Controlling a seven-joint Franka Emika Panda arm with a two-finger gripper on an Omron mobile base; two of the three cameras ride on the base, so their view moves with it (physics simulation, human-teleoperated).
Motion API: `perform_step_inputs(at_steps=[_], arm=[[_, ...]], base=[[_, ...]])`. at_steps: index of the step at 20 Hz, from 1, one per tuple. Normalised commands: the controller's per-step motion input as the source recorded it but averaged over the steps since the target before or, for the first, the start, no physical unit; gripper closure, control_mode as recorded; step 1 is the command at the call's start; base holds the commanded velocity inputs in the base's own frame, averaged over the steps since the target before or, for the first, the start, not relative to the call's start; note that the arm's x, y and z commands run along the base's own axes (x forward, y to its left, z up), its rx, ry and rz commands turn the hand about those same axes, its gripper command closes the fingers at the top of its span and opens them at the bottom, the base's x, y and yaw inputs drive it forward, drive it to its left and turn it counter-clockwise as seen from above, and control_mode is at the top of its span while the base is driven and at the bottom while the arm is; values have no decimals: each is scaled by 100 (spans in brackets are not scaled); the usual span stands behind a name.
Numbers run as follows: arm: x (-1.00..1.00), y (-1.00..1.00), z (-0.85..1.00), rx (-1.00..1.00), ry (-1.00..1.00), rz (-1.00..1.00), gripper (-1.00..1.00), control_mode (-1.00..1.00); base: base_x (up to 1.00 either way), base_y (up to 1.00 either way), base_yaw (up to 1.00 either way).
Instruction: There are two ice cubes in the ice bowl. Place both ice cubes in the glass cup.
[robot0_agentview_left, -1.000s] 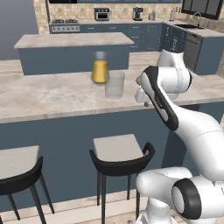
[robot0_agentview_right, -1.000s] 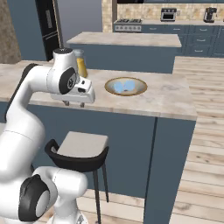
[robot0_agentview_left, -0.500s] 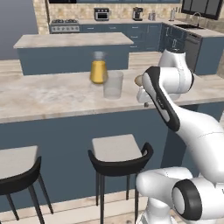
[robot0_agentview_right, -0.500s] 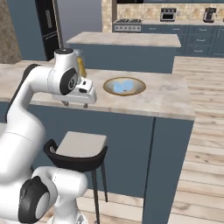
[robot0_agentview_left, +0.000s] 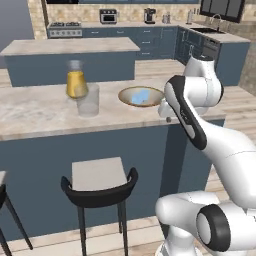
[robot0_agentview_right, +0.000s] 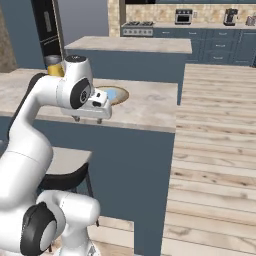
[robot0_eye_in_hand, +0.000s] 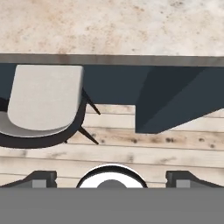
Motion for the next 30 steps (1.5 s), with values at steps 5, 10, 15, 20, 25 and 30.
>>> perform_step_inputs(at_steps=[5, 10, 15, 20, 25, 30], arm=[[0, 0, 0, 0, 0, 0, -100, 100], [0, 0, 0, 0, 0, 0, -100, 100], [0, 0, 0, 0, 0, 0, -100, 100], [0, 0, 0, 0, 0, 0, -100, 100], [0, 0, 0, 0, 0, 0, -100, 100], [0, 0, 0, 0, 0, 0, -100, 100]], base=[[19, -28, 0], [52, 0, -3], [68, 0, -6], [55, 0, -1], [39, 0, 0], [35, -18, -1]])
